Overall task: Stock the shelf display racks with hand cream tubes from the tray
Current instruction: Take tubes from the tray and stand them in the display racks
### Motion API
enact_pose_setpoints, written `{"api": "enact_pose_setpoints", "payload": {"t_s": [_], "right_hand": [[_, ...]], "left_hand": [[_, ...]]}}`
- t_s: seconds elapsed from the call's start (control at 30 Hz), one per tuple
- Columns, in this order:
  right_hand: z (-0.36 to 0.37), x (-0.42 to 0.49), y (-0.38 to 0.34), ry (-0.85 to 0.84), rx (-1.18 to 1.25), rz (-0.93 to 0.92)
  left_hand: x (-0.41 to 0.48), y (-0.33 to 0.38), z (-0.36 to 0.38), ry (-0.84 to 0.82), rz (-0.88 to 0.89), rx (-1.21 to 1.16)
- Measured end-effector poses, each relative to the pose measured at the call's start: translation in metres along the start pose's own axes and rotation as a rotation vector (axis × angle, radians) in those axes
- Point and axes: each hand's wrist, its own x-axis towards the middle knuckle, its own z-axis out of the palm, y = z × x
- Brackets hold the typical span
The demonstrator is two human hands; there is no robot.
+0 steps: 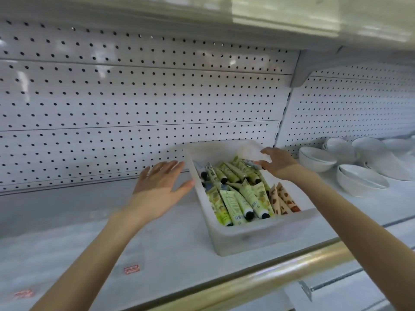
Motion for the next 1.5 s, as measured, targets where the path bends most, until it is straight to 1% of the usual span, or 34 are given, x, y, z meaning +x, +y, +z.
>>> {"api": "enact_pose_setpoints", "payload": {"t_s": [0.2,0.3,0.37,0.43,0.53,0.7,0.83,0.9,1.0,1.07,1.13,1.27,1.37,1.5], "right_hand": [[0.013,0.037,0.003,-0.028,-0.132,-0.078],[0.024,0.044,0.0,0.004,-0.395,-0.08],[0.033,0.045,-0.004,-0.011,-0.511,-0.084],[0.039,0.046,-0.003,-0.001,-0.545,-0.104],[0.039,0.049,0.003,0.027,-0.516,-0.114],[0.029,0.053,0.006,0.05,-0.342,-0.122],[0.021,0.052,0.005,0.156,-0.012,-0.175],[0.014,0.05,0.0,0.235,0.123,-0.21],[0.007,0.046,-0.005,0.351,0.394,-0.23],[0.004,0.042,-0.007,0.388,0.534,-0.245],[0.002,0.036,-0.011,0.357,0.666,-0.271],[0.002,0.027,-0.021,0.195,0.864,-0.377],[0.007,0.024,-0.025,0.091,0.892,-0.435],[0.009,0.024,-0.023,0.026,0.867,-0.466]], "left_hand": [[0.023,0.01,0.003,0.031,-0.01,-0.11],[0.029,0.016,0.006,0.024,-0.011,-0.146],[0.031,0.018,0.009,0.016,-0.019,-0.164],[0.032,0.021,0.011,0.016,-0.022,-0.176],[0.032,0.025,0.012,0.025,-0.034,-0.224],[0.034,0.032,0.013,0.052,-0.041,-0.29],[0.036,0.03,0.011,0.111,-0.034,-0.362],[0.038,0.03,0.009,0.145,-0.025,-0.438],[0.044,0.033,0.006,0.195,-0.012,-0.555],[0.05,0.039,0.005,0.214,-0.005,-0.638],[0.054,0.046,0.004,0.223,0.011,-0.738],[0.065,0.064,0.003,0.256,0.041,-0.834],[0.071,0.073,0.004,0.283,0.065,-0.886],[0.074,0.081,0.006,0.326,0.074,-0.922]]}}
